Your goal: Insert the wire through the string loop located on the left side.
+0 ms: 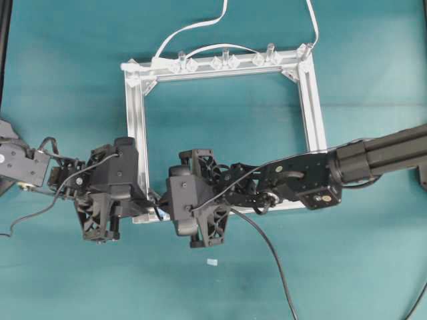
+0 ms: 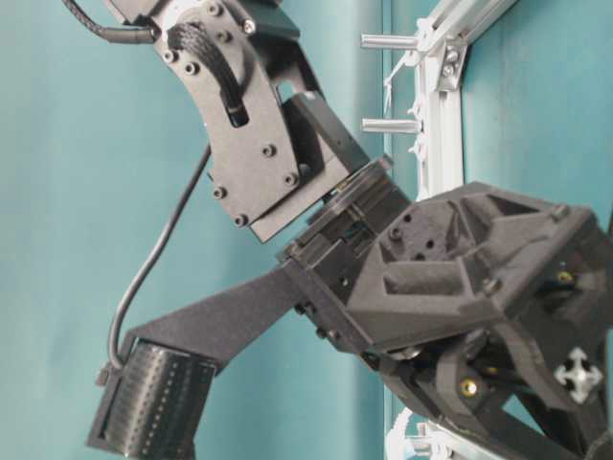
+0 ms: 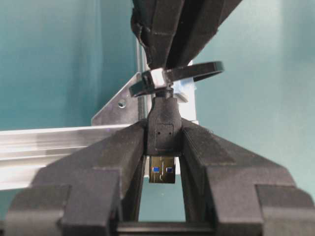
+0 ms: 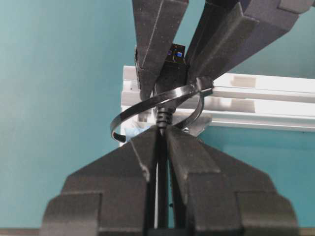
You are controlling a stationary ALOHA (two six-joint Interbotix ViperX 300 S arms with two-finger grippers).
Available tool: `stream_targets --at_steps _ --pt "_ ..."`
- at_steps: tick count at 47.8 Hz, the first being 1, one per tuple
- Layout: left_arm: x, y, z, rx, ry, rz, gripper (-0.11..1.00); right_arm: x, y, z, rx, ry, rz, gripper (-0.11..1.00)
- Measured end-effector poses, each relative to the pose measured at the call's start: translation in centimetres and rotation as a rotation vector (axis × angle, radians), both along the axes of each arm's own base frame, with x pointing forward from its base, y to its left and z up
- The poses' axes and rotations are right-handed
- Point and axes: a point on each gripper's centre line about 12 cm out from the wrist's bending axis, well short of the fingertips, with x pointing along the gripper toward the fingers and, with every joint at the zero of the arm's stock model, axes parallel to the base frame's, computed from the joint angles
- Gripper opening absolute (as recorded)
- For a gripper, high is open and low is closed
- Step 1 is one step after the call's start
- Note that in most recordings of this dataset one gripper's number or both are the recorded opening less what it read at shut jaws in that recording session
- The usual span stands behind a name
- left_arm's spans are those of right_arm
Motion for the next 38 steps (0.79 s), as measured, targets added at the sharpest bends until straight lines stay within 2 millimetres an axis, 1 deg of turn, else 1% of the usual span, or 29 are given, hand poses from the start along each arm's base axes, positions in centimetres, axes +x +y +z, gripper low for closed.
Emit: stream_targets --at_steps 3,9,11,12,13,16,21,38 --pt "0.0 0.0 0.0 0.000 0.001 0.000 0.20 0.0 0.0 0.0 0.001 0.003 0.002 0.29" --pt "0.0 0.0 0.1 -0.003 -0.002 0.001 0.20 -0.1 0.4 -0.1 -0.012 0.007 0.022 0.68" --pt "-0.1 -0.1 0.2 -0.002 -0.003 -0.004 0.20 -0.2 0.5 -0.1 -0.023 0.008 0.033 0.78" --pt "-0.1 -0.2 0.3 -0.002 -0.004 -0.007 0.20 -0.2 0.6 -0.1 -0.026 0.007 0.038 0.82" --pt "-0.3 -0.2 0.4 -0.002 -0.004 -0.008 0.19 -0.2 0.6 -0.1 -0.031 0.006 0.041 0.83" --pt "-0.6 -0.3 0.5 -0.004 -0.002 -0.012 0.20 -0.2 0.7 -0.1 -0.038 0.005 0.050 0.81" --pt "-1.2 -0.4 0.8 -0.004 0.006 -0.021 0.20 -0.2 0.8 -0.1 -0.041 0.005 0.053 0.81" --pt "-4.7 0.0 1.6 -0.006 0.066 -0.027 0.20 -0.5 0.8 -0.5 -0.044 0.017 0.056 0.81"
